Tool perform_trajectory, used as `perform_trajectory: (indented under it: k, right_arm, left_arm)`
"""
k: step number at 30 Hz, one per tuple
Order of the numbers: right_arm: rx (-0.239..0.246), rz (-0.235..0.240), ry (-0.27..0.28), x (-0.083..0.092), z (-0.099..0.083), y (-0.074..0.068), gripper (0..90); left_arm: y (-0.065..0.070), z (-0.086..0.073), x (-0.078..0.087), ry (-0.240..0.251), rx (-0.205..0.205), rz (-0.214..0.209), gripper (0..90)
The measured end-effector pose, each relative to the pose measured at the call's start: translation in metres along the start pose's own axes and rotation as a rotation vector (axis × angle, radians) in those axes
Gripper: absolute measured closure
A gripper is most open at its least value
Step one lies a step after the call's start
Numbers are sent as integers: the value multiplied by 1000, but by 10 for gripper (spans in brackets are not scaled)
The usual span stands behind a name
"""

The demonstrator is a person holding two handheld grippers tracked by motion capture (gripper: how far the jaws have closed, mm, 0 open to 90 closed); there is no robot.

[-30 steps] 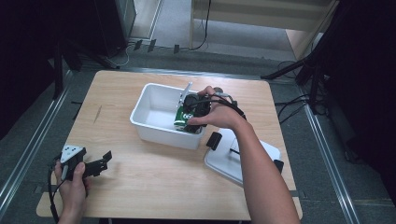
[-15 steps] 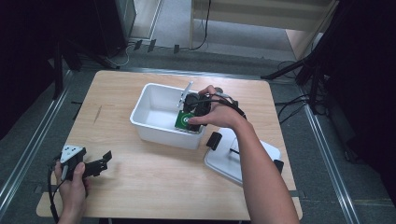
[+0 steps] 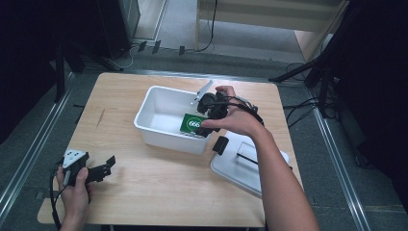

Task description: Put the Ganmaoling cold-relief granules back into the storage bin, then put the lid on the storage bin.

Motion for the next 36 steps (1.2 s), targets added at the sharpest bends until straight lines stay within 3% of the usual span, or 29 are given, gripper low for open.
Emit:
perform_trajectory:
  k: [5,16,36]
  right_arm:
    - [-14,-37,34,24,-5,1,0]
    - [-21,-86,34,48,-30,-1,0]
    - [-73,-144,-44,79,-119,-18,0]
  left_arm:
    - [1,0,0,1,-3,2,2]
    - [1,-1,1,-3,-7,1,2]
    - [1,-1,1,-4,-14,4,2]
Point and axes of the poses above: each handheld gripper's, and its own axes: x roughly backward along the jaws, z roughly out of its top, y roughly to its right, the point moved 8 cm from there along -x, roughly forward along the jaws, and after that the axes turned 9 degrees about y, right-handed, at the moved point
